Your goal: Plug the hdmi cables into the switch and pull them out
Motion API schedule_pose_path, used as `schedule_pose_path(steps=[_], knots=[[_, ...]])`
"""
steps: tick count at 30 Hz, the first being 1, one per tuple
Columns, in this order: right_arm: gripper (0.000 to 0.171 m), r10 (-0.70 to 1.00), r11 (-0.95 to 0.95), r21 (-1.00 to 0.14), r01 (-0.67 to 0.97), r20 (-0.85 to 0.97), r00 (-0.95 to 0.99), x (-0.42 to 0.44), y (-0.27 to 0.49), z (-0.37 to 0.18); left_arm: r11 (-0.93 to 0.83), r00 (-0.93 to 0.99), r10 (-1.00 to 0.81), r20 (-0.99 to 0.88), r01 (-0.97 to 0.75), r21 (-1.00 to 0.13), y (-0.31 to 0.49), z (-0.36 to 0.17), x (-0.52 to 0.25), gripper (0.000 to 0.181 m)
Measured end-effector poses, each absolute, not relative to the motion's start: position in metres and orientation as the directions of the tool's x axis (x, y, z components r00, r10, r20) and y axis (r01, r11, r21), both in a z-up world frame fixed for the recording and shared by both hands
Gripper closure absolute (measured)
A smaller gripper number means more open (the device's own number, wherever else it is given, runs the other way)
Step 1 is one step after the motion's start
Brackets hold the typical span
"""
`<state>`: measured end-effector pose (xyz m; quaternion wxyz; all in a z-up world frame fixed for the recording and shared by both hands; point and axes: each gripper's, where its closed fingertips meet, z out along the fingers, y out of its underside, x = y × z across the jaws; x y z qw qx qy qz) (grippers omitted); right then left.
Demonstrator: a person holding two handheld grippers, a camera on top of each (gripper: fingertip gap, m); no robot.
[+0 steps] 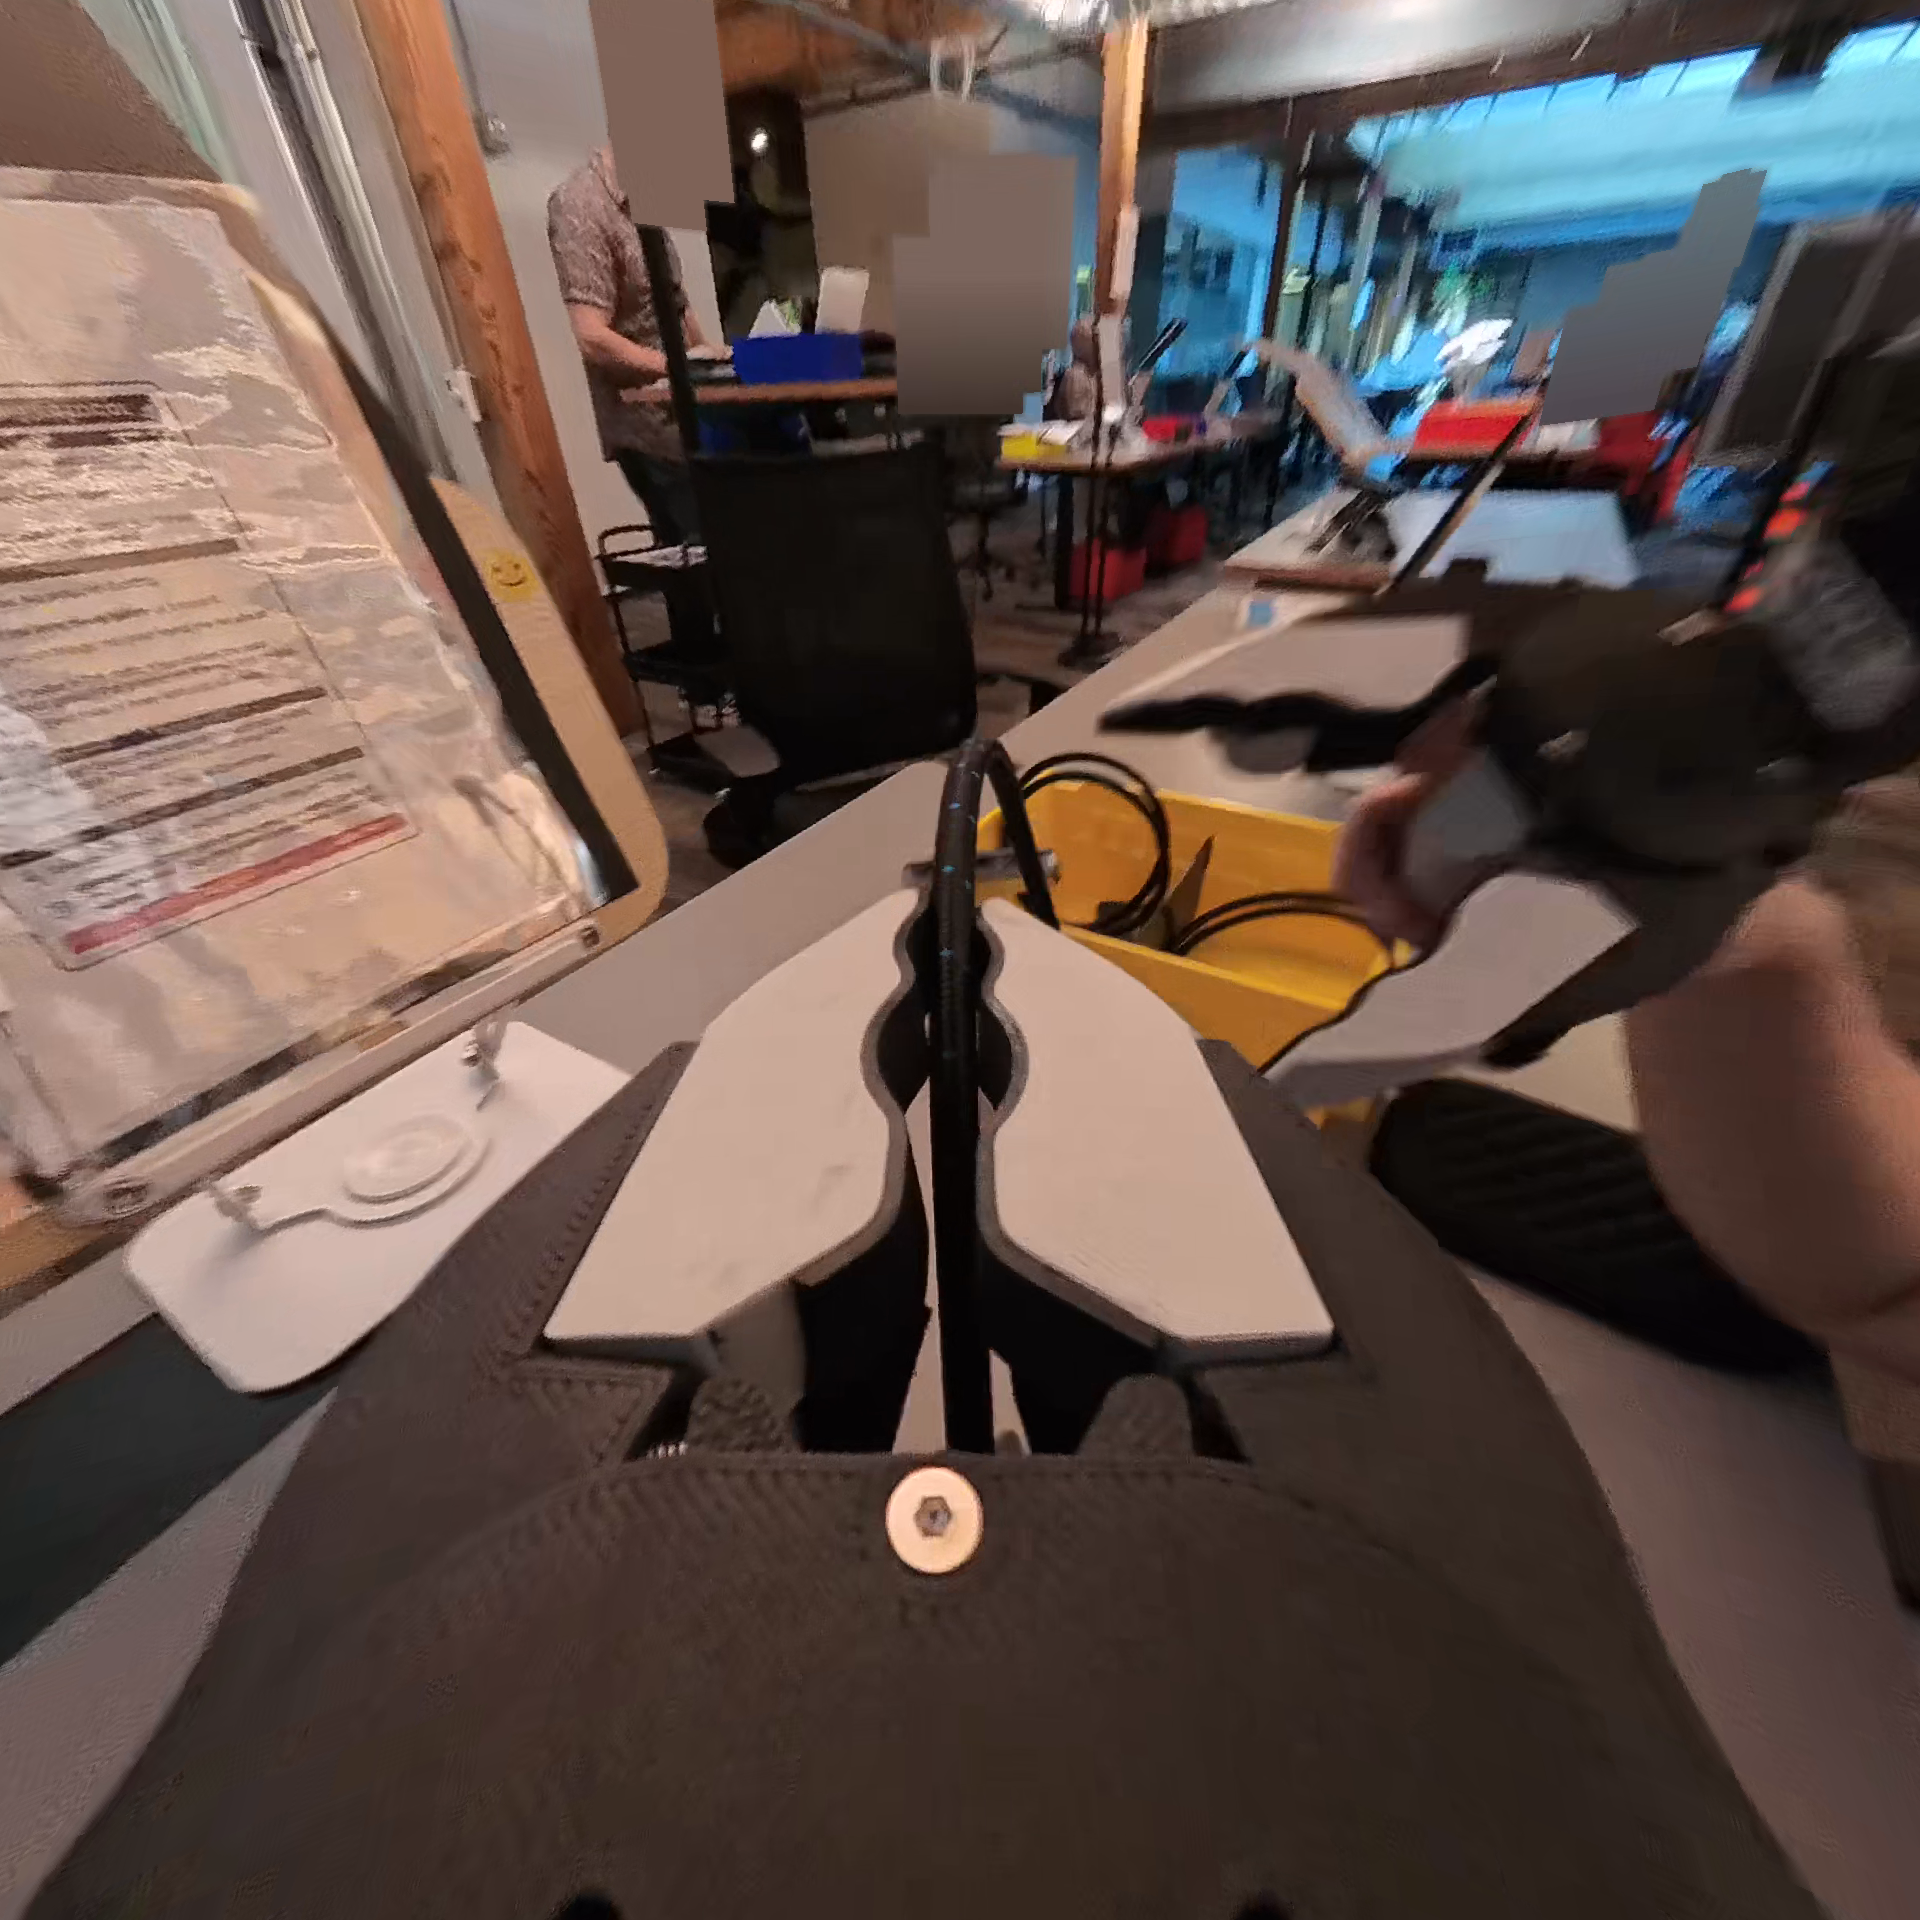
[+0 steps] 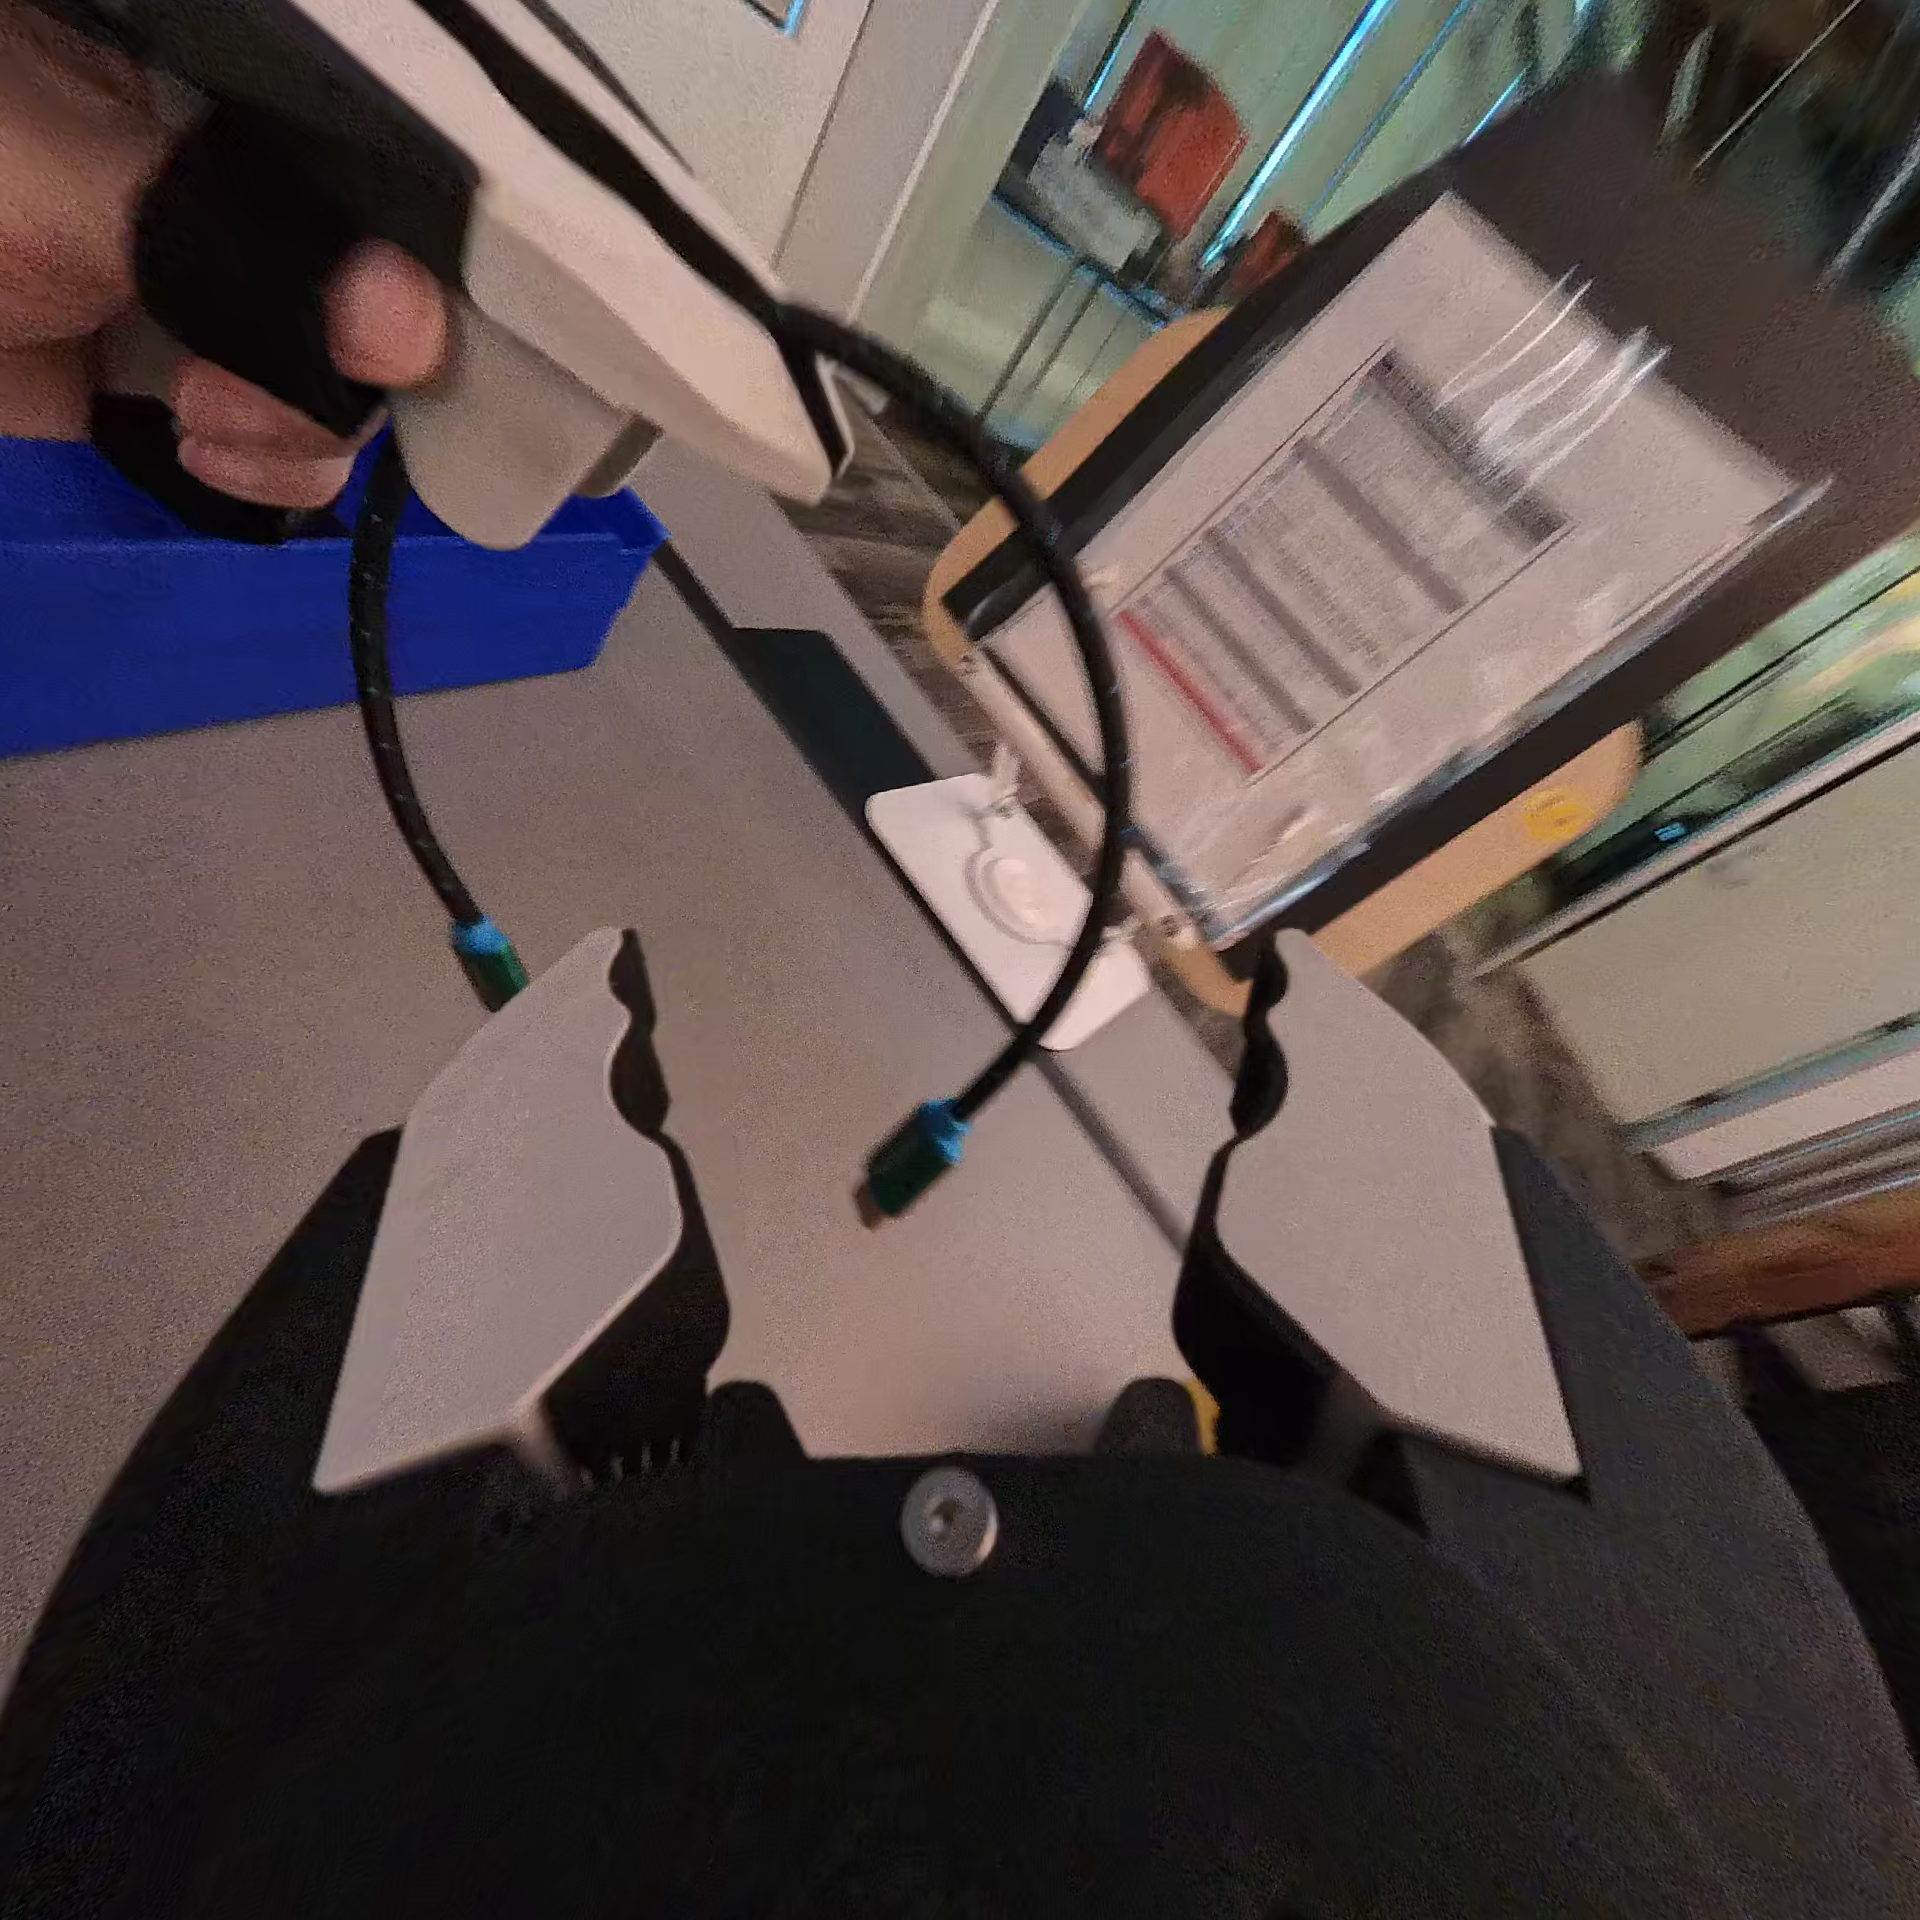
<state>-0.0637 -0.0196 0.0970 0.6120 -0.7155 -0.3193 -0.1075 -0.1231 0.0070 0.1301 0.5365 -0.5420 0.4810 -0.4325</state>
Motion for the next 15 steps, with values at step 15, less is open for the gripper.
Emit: schedule_pose_path(steps=[15], knots=[[0.032, 0.379, 0.045, -0.845, 0.532, 0.508, 0.774, -0.128, 0.026, 0.038, -0.171, 0.075, -0.980, 0.185, 0.168, -0.971, -0.006, 0.152, -0.122, 0.178]])
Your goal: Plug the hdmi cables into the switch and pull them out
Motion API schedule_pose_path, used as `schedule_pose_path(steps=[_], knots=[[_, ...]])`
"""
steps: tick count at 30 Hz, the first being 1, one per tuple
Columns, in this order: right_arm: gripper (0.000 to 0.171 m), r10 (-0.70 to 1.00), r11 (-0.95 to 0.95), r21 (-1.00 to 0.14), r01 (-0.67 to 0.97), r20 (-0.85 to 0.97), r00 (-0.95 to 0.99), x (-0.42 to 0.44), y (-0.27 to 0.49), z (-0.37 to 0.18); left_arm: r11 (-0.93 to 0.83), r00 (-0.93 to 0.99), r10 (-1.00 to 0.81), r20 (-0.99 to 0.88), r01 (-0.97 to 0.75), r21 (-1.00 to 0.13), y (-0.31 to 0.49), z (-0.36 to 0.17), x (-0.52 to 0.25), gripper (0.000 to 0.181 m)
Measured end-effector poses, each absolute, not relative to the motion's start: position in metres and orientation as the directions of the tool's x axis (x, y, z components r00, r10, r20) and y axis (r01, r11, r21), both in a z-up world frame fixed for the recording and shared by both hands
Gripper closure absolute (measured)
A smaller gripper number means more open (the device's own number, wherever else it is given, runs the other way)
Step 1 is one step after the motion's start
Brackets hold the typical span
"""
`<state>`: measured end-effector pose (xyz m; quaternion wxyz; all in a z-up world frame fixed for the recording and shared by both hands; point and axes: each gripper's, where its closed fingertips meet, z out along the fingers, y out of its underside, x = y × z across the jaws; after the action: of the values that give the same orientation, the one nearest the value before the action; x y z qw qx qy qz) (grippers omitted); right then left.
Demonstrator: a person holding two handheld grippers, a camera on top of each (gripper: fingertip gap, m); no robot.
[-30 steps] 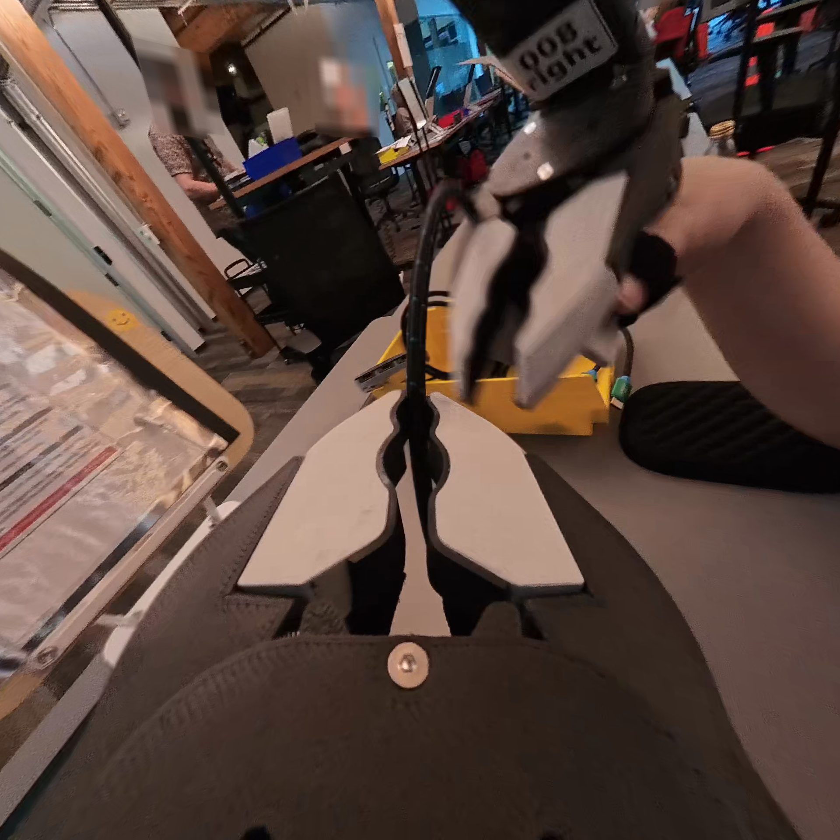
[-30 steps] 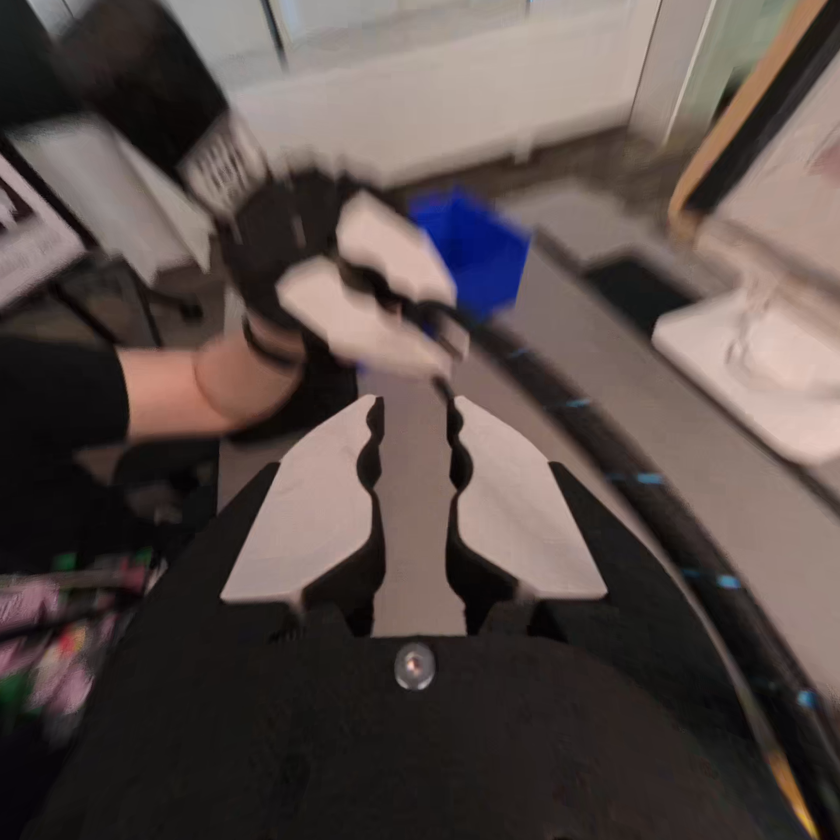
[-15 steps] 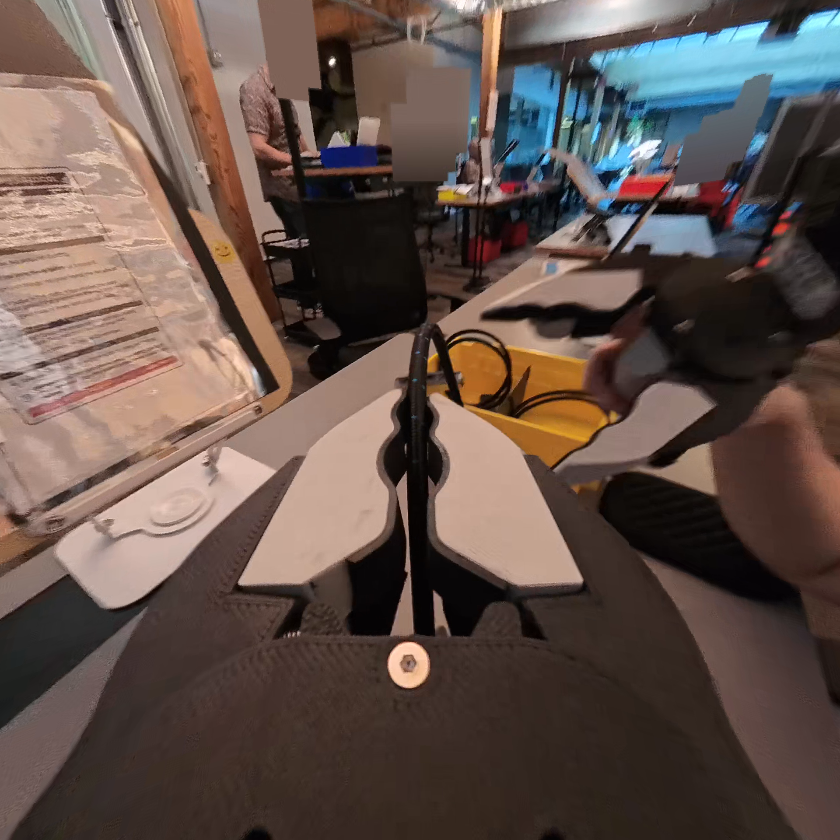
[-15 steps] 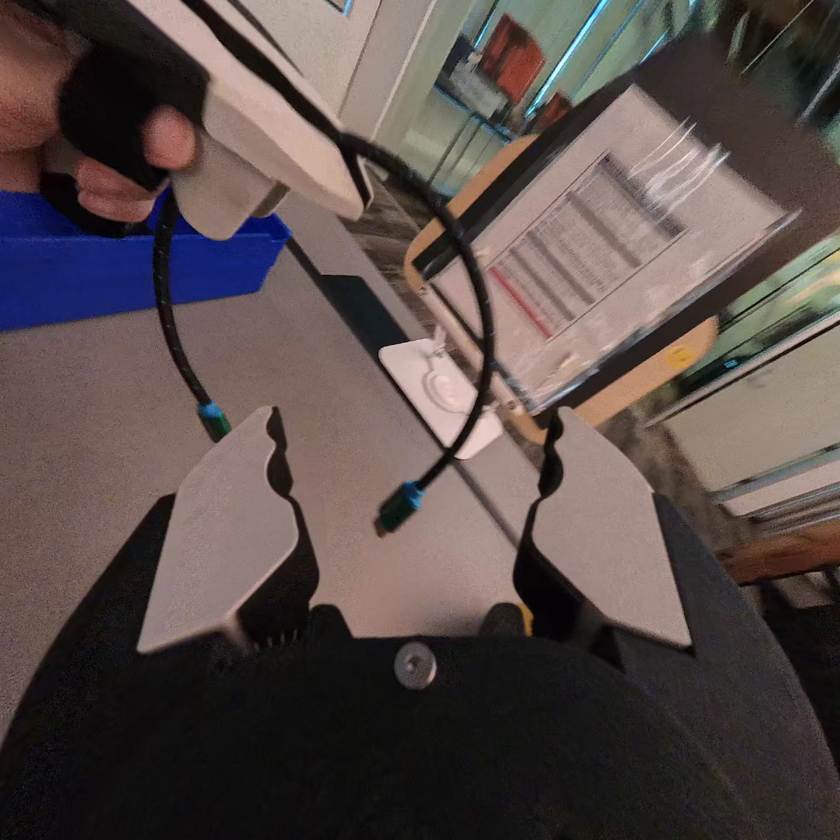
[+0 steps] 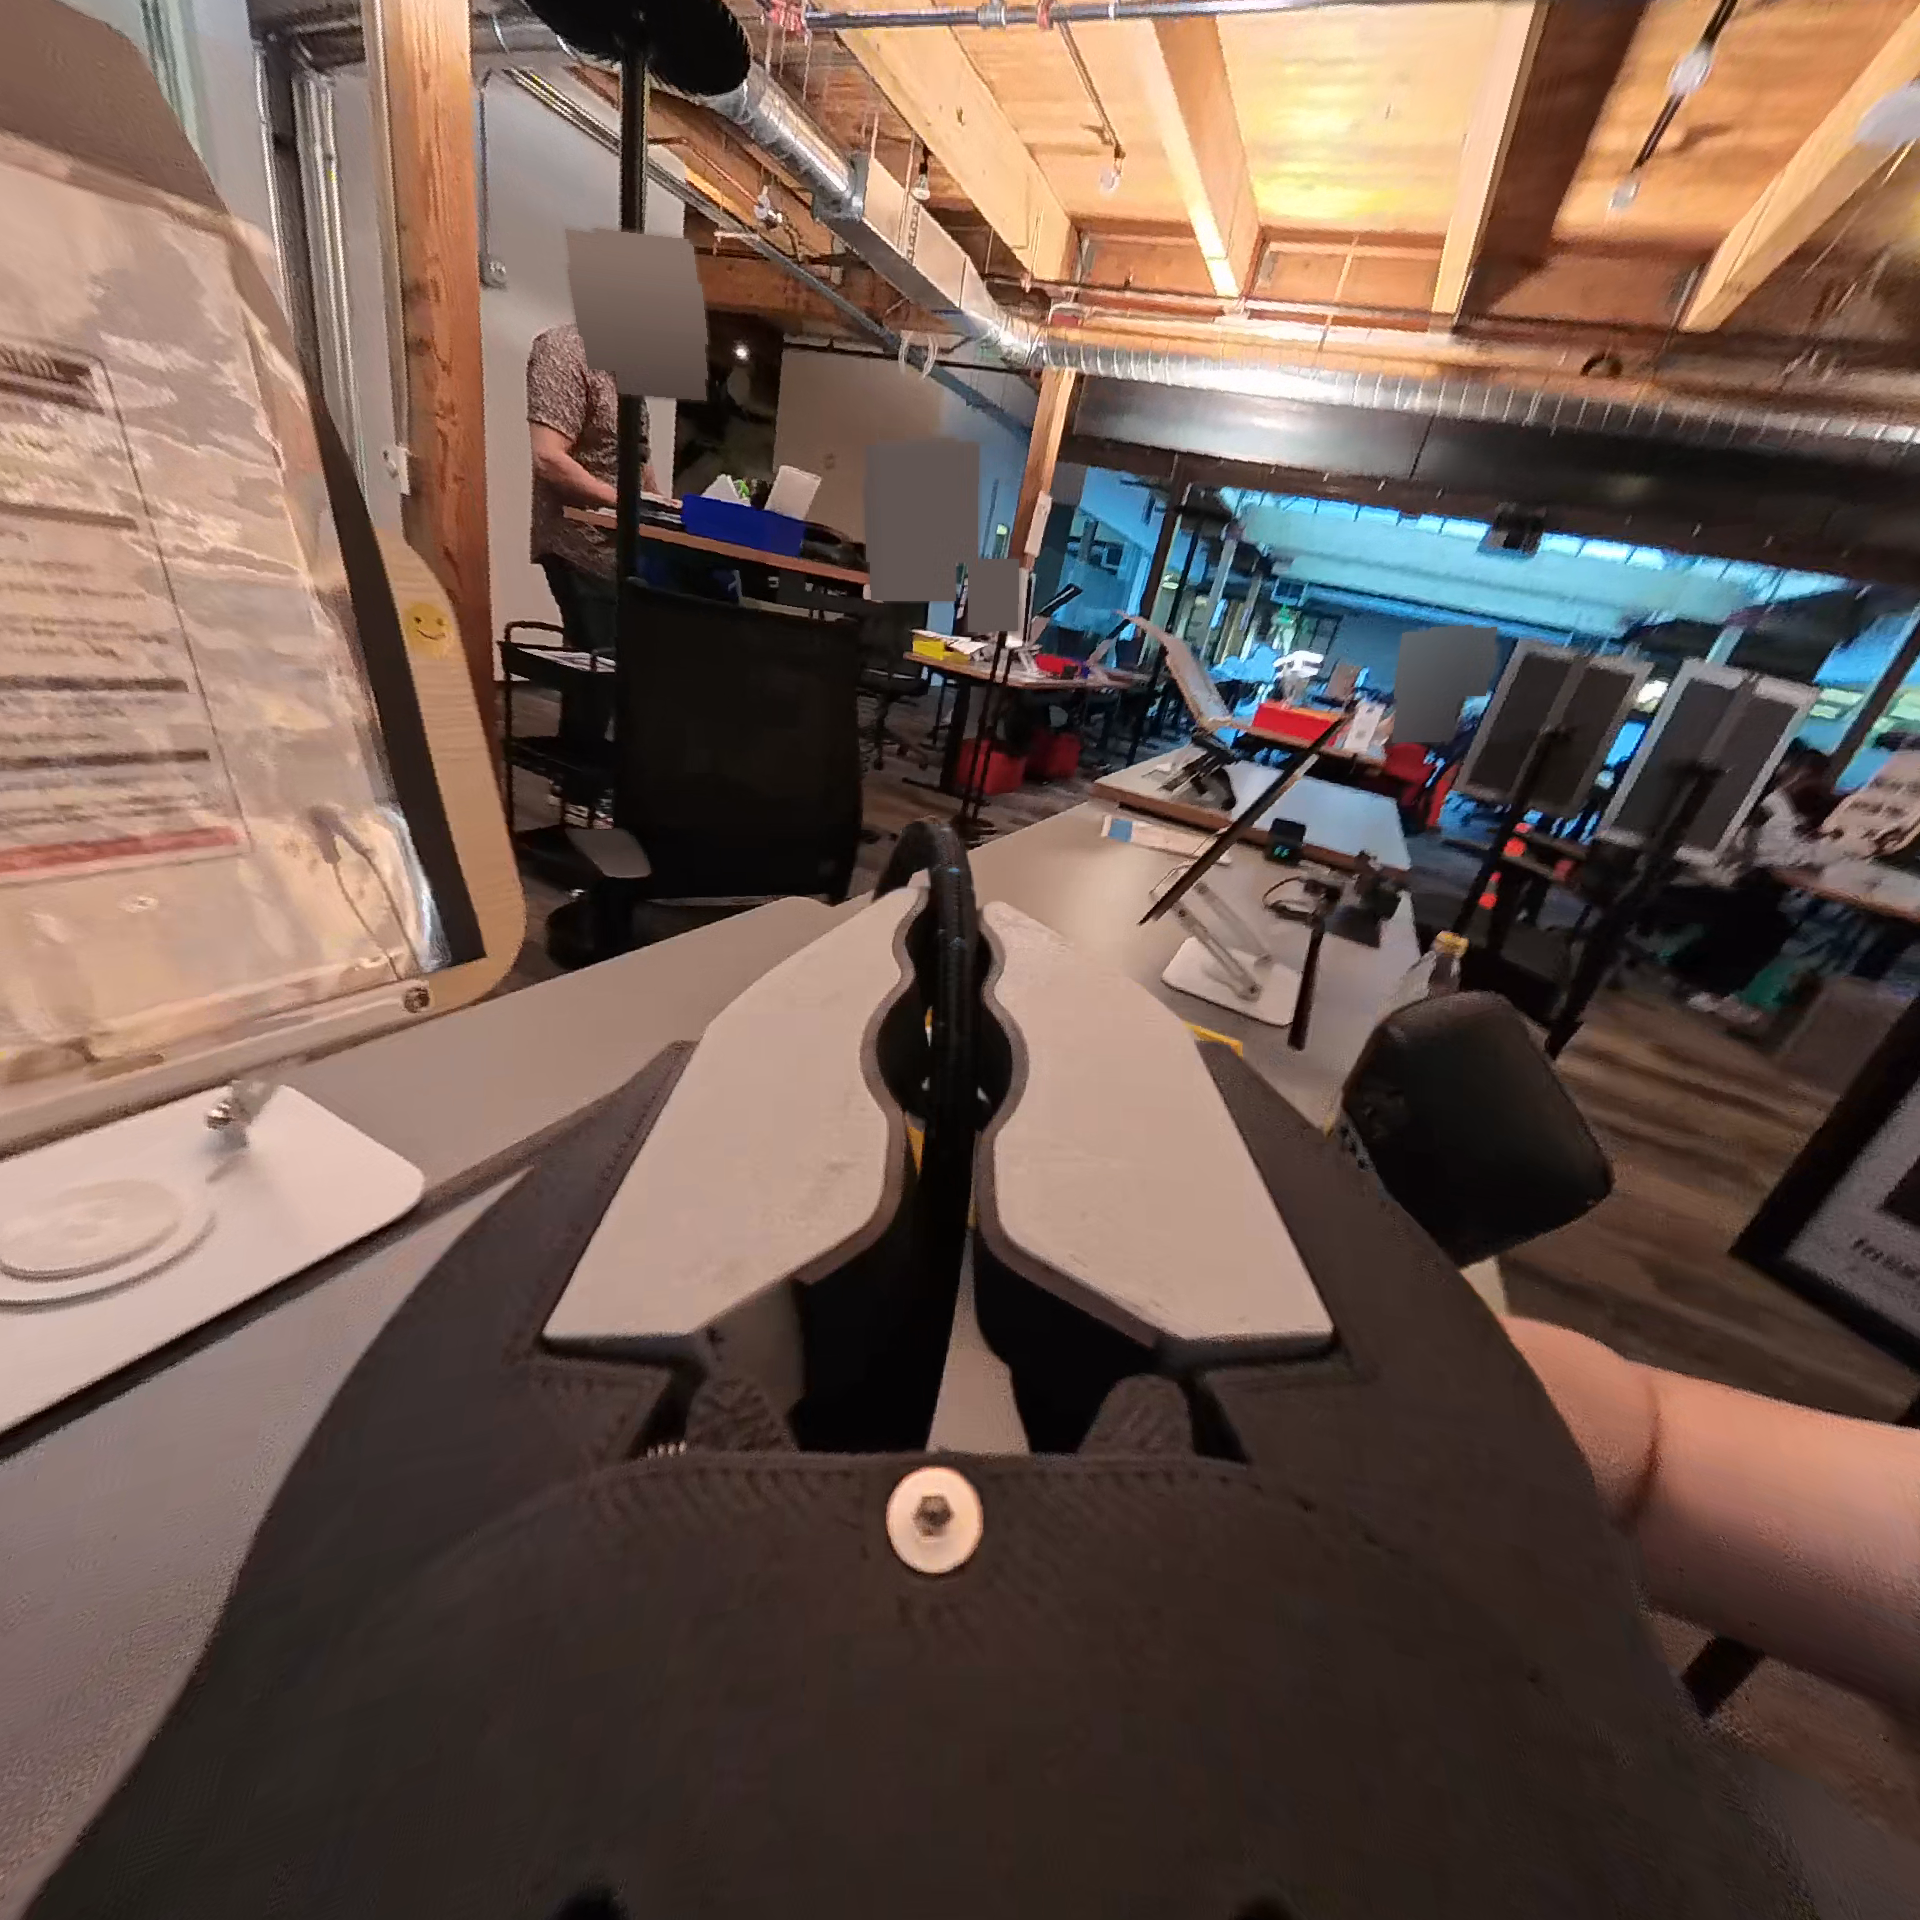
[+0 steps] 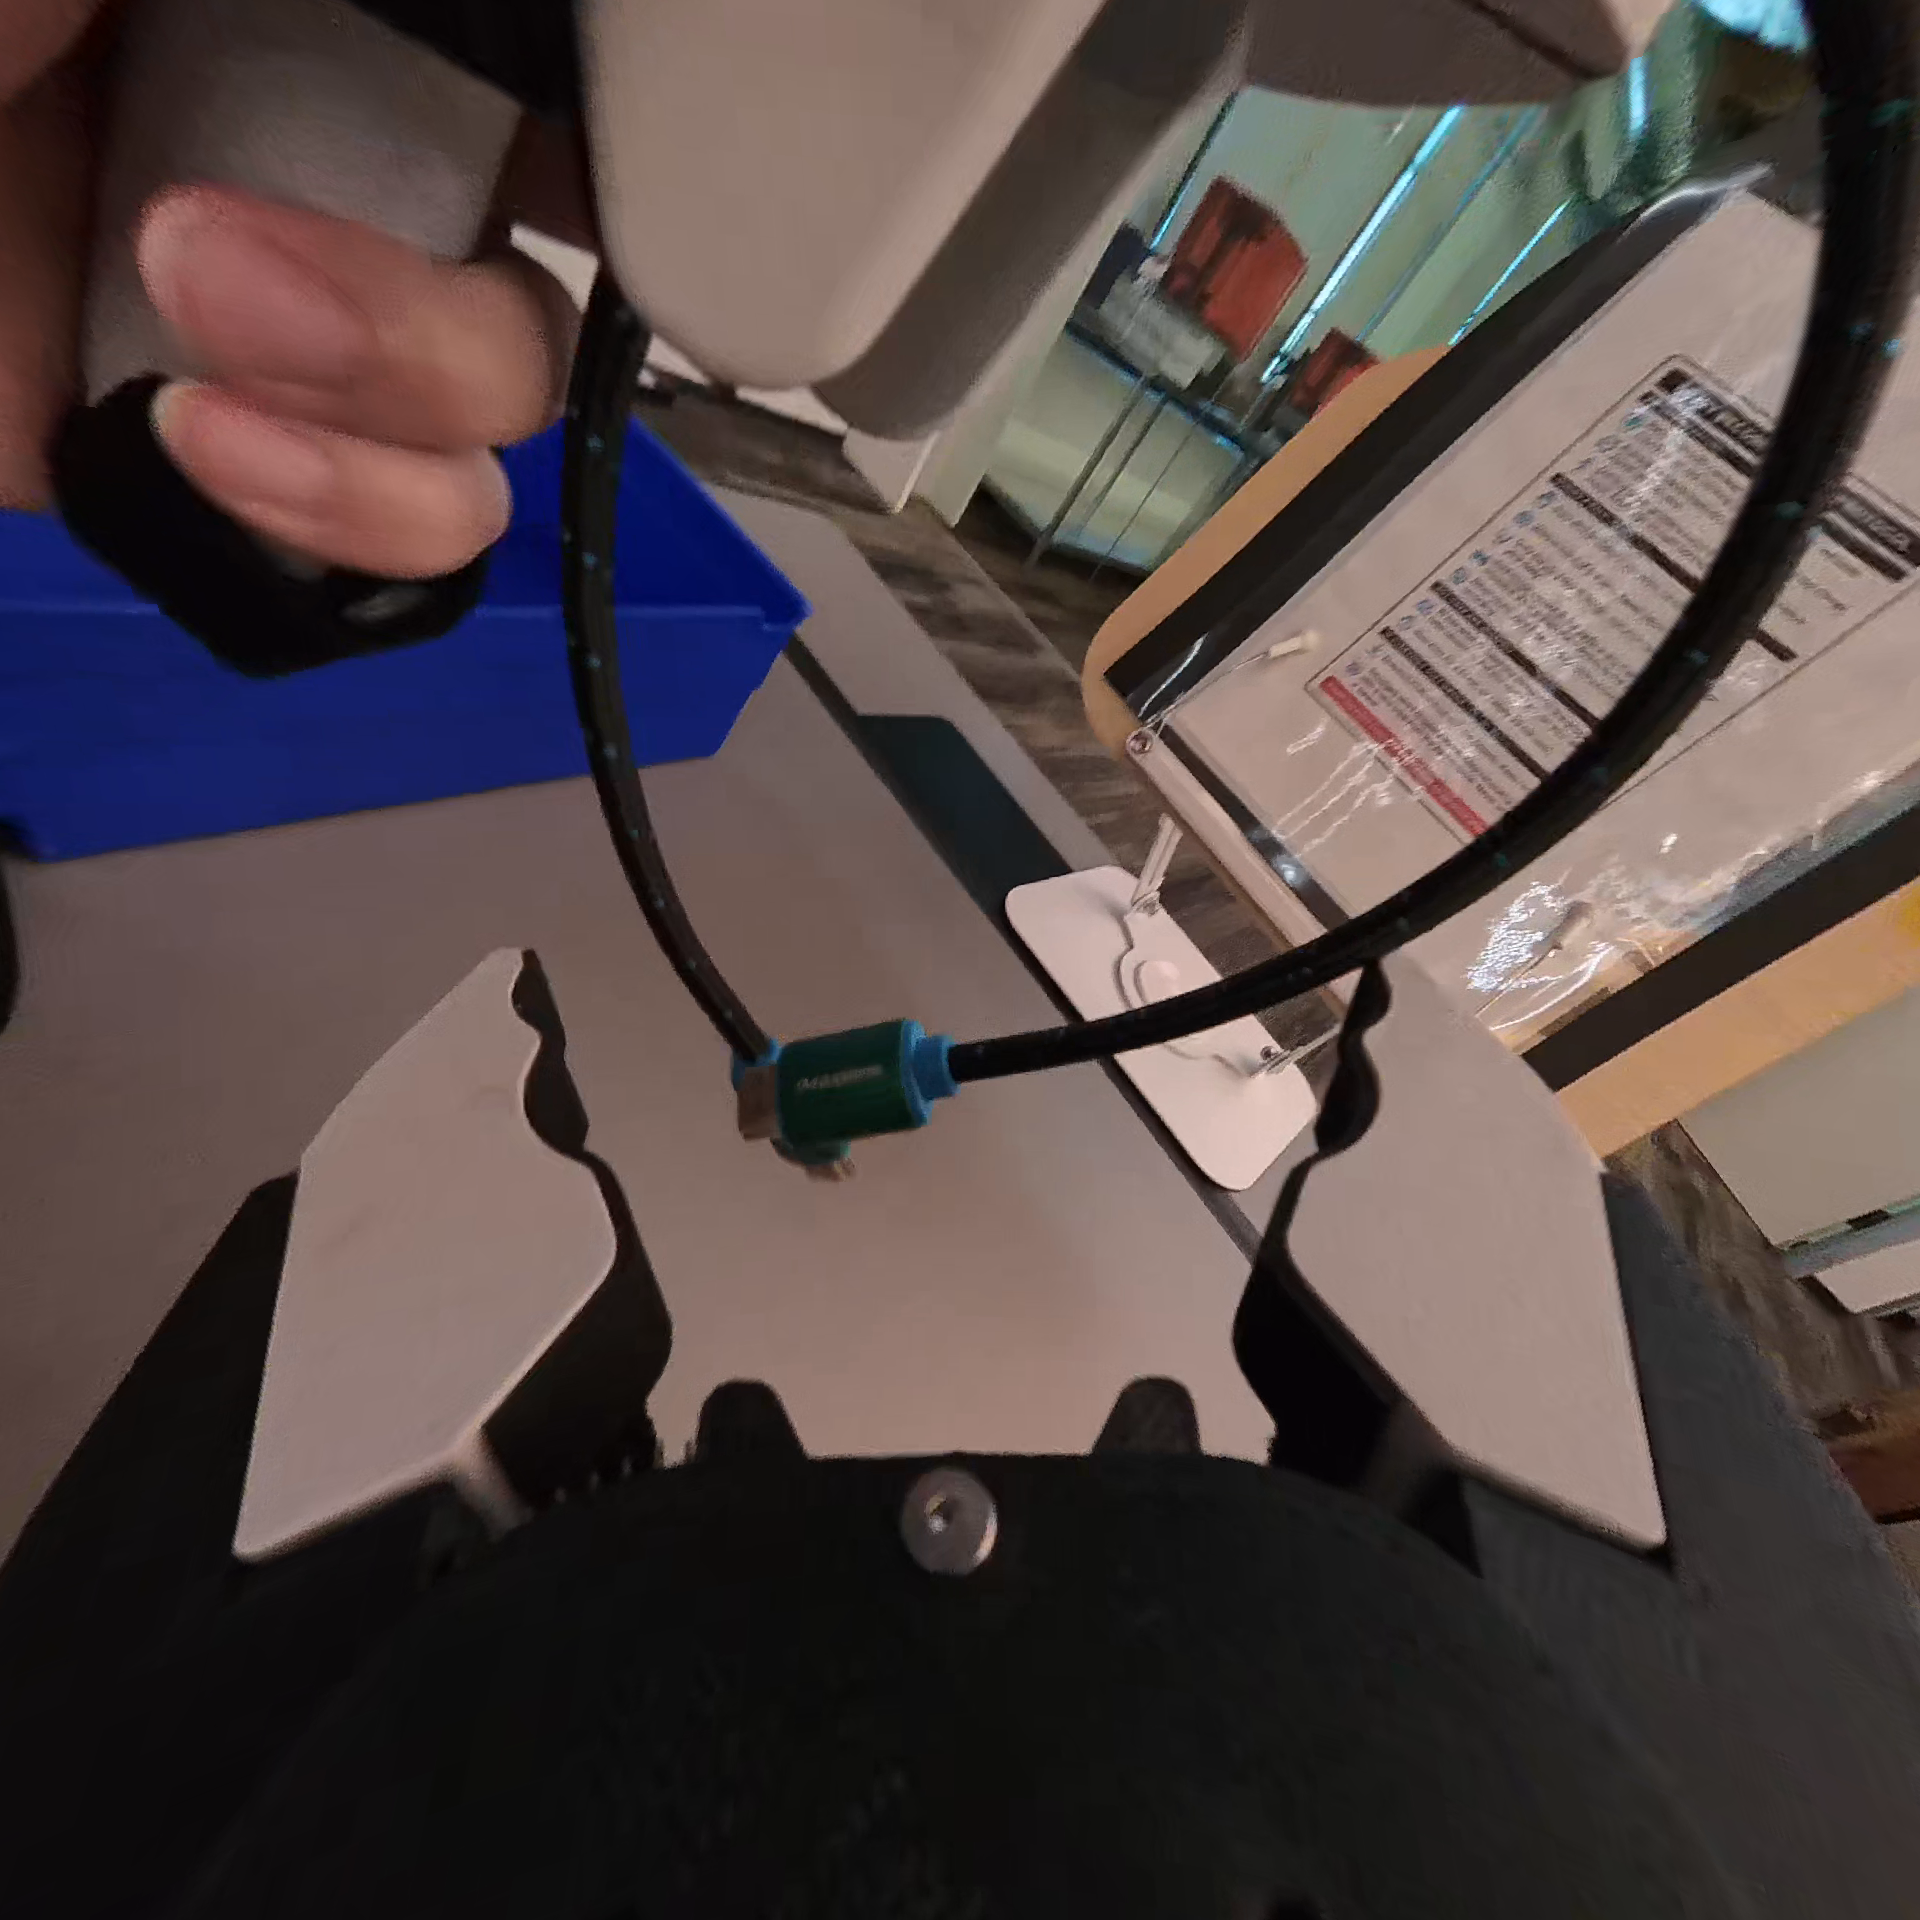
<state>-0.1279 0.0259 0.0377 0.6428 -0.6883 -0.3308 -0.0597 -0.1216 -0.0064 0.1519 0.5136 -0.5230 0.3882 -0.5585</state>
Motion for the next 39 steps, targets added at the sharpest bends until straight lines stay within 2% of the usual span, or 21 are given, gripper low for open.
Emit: schedule_pose_path(steps=[3, 8, 12, 15, 17, 20, 23, 27, 30, 34, 37, 39], knots=[[0.033, 0.319, 0.056, -0.869, 0.491, 0.482, 0.816, -0.124, 0.030, 0.040, -0.242, 0.055, -0.965, 0.257, 0.196, -0.950, -0.005, 0.150, -0.119, 0.179], [0.037, 0.181, 0.007, -0.829, 0.560, 0.551, 0.814, -0.107, 0.037, 0.034, -0.389, -0.028, -0.918, 0.395, 0.241, -0.889, -0.008, 0.147, -0.112, 0.177], [0.067, 0.133, 0.034, -0.807, 0.590, 0.589, 0.797, -0.097, 0.036, 0.037, -0.456, -0.071, -0.887, 0.456, 0.286, -0.843, -0.006, 0.149, -0.113, 0.177], [0.095, 0.208, 0.076, -0.828, 0.555, 0.557, 0.804, -0.098, 0.032, 0.042, -0.460, -0.089, -0.886, 0.455, 0.298, -0.837, -0.007, 0.155, -0.118, 0.177], [0.103, 0.248, 0.099, -0.831, 0.548, 0.554, 0.795, -0.098, 0.030, 0.046, -0.463, -0.121, -0.886, 0.449, 0.304, -0.833, -0.011, 0.160, -0.121, 0.177], [0.133, 0.341, 0.095, -0.852, 0.515, 0.514, 0.787, -0.100, 0.027, 0.045, -0.459, -0.137, -0.889, 0.438, 0.301, -0.836, -0.015, 0.163, -0.123, 0.176], [0.135, 0.363, 0.076, -0.836, 0.544, 0.531, 0.765, -0.097, 0.026, 0.044, -0.455, -0.143, -0.891, 0.432, 0.289, -0.843, -0.017, 0.162, -0.122, 0.176], [0.137, 0.333, 0.061, -0.794, 0.605, 0.588, 0.737, -0.088, 0.026, 0.048, -0.461, -0.150, -0.887, 0.436, 0.301, -0.835, -0.012, 0.165, -0.125, 0.166], [0.137, 0.266, 0.008, -0.745, 0.667, 0.645, 0.716, -0.057, 0.024, 0.061, -0.372, -0.055, -0.926, 0.373, 0.298, -0.879, 0.001, 0.168, -0.135, 0.160], [0.137, 0.311, -0.249, -0.718, 0.650, 0.576, 0.756, 0.026, -0.008, 0.072, -0.258, 0.030, -0.958, 0.285, 0.341, -0.904, 0.011, 0.185, -0.161, 0.159], [0.138, 0.399, -0.426, -0.688, 0.588, 0.440, 0.804, 0.094, -0.062, 0.053, -0.227, 0.024, -0.969, 0.246, 0.310, -0.923, 0.008, 0.188, -0.166, 0.160], [0.138, 0.427, -0.543, -0.620, 0.566, 0.377, 0.822, 0.138, -0.090, 0.030, -0.237, -0.012, -0.970, 0.244, 0.298, -0.925, 0.005, 0.188, -0.165, 0.162]])
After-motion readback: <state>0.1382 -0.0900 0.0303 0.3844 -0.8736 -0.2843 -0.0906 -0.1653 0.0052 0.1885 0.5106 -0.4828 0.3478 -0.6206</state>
